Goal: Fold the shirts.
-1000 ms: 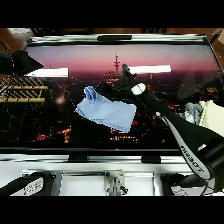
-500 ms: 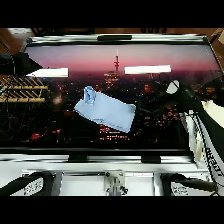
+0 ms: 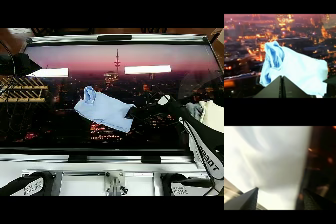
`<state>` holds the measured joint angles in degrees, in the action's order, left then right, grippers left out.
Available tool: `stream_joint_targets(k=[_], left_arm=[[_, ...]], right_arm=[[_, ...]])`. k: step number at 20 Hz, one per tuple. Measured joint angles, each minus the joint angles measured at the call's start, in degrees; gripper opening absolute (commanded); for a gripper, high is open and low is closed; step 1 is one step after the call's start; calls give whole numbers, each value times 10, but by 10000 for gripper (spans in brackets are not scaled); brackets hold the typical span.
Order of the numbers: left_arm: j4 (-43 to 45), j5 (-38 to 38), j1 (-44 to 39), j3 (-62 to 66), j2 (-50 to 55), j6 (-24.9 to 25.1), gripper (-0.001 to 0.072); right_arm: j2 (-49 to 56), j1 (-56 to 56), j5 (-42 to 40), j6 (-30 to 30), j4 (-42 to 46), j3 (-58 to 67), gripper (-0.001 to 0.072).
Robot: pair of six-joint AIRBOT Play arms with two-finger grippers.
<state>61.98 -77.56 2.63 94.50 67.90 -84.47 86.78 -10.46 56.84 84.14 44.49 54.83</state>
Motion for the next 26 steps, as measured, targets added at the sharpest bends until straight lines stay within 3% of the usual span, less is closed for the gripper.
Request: stream_joint_targets(k=[1, 2, 3, 7, 11, 19, 26], left_arm=[[0, 0, 0, 0, 0, 0, 31], [1, 0, 0, 0, 0, 0, 31], [2, 0, 0, 0, 0, -2, 31], [2, -1, 0, 0, 0, -2, 31], [2, -1, 0, 0, 0, -2, 31], [-6, -8, -1, 0, 0, -2, 31], [-17, -24, -1, 0, -2, -2, 31]], right_arm=[[6, -1, -11, -11, -25, -1, 654], [13, -2, -18, -23, -49, -2, 428], [17, -2, -23, -33, -69, -3, 58], [23, 6, -21, -88, -131, 14, 70], [-9, 59, 66, -154, -177, 97, 70], [-105, 275, 203, -116, -140, 303, 70], [-120, 445, 226, -99, -67, 379, 70]])
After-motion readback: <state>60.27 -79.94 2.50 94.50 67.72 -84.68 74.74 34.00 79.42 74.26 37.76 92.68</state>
